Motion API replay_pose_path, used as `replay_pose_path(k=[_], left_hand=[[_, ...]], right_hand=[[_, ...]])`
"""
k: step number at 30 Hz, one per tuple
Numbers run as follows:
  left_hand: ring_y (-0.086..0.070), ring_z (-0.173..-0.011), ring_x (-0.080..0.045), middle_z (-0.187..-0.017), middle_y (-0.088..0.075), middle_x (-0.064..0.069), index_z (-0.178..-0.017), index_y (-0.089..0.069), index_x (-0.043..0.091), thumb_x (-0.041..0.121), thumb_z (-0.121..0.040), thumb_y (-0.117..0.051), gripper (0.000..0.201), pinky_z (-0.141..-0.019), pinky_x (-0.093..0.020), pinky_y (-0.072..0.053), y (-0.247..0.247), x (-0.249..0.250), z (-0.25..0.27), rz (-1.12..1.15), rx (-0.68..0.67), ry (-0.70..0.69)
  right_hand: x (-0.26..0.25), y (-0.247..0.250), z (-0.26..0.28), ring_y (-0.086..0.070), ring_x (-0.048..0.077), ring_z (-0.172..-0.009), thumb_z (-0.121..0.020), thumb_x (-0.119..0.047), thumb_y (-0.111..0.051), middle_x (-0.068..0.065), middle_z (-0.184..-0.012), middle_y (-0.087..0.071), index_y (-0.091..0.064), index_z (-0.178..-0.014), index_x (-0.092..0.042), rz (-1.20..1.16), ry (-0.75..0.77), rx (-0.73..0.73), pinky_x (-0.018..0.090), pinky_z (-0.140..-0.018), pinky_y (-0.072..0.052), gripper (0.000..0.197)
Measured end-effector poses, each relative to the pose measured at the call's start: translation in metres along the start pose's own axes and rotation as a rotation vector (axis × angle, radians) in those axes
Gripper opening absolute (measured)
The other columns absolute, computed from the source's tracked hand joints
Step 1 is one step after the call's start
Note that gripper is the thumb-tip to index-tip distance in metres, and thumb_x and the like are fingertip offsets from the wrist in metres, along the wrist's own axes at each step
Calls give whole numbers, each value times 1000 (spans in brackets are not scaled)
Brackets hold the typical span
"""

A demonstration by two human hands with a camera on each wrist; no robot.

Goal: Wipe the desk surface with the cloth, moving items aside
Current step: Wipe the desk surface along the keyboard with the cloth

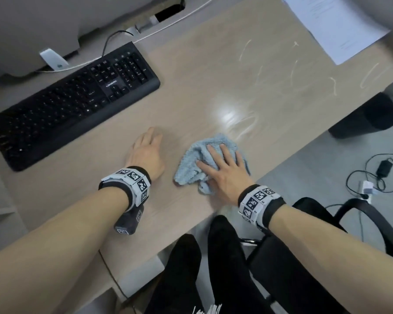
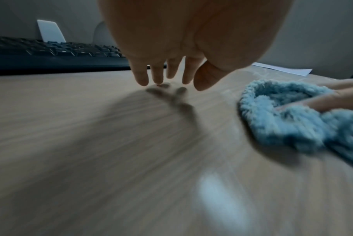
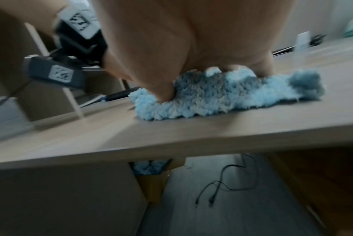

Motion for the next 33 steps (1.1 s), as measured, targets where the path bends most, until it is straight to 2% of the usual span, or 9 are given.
replay_pose_path(k=[6,9,13,17,21,24,26,29,33], left_hand=[[-34,-129,-30,-145,-38,-7,-139,-45,18,13,-77,-54,63,-103,-44,-34,-13,-5,44,-40,55,-28],[-36,-132,-32,-149,-37,-8,-143,-41,15,12,-78,-52,66,-108,-45,-35,-19,-5,51,-18,49,-52],[-31,-138,-33,-154,-32,-10,-143,-42,14,12,-83,-49,61,-114,-45,-31,-26,-12,59,54,16,-42],[-40,-126,-32,-139,-47,-8,-129,-55,16,17,-85,-47,45,-105,-47,-38,-27,-14,74,17,72,-28],[-33,-136,-31,-152,-35,-7,-139,-45,17,20,-86,-47,53,-110,-47,-33,-39,-12,84,-23,38,-8],[-32,-137,-32,-154,-33,-8,-139,-44,16,19,-83,-48,56,-110,-47,-34,-39,-11,85,-25,30,-8],[-32,-137,-32,-154,-32,-7,-141,-43,16,18,-83,-49,59,-111,-46,-34,-37,-10,84,-38,11,-2],[-35,-134,-31,-151,-36,-5,-140,-45,18,13,-82,-49,58,-109,-45,-36,-32,-10,82,-38,15,-2],[-37,-132,-30,-147,-39,-3,-137,-48,17,11,-80,-49,57,-108,-44,-37,-31,-9,84,-32,16,-11]], right_hand=[[4,6,-5,10,47,-148,-100,-47,-37,12,-164,14,-6,-155,-38,-135,-280,34,70,-115,-6,64],[-60,-14,3,15,50,-146,-99,-51,-40,17,-163,17,-4,-156,-37,-87,-130,25,73,-112,-1,69],[-81,-36,42,0,46,-149,-94,-45,-50,12,-166,-3,-24,-154,-36,-42,79,104,70,-113,-4,66],[-12,-34,54,4,41,-150,-97,-53,-34,8,-166,4,-16,-154,-42,-98,-80,73,66,-117,-6,60],[-1,-23,44,5,47,-148,-100,-50,-36,13,-165,9,-12,-156,-36,-134,-282,82,67,-116,-8,63],[-59,-33,45,12,50,-147,-98,-50,-39,16,-164,14,-8,-156,-34,-108,-147,54,70,-115,1,68],[-83,-42,56,3,48,-148,-95,-49,-48,15,-165,0,-21,-155,-34,-105,-28,115,71,-114,-5,67],[-57,-44,60,-1,43,-150,-95,-53,-42,9,-166,-3,-22,-154,-38,-85,9,114,66,-116,-4,64],[19,-28,53,2,42,-150,-98,-57,-36,9,-166,6,-10,-155,-39,-123,-259,111,62,-119,-8,66]])
Point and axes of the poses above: each hand's wrist, its own z-axis away from the middle knuckle, its own y-axis out of the back of the hand, x = y × z, the point moved 8 cm from there along -z, towards the middle knuckle
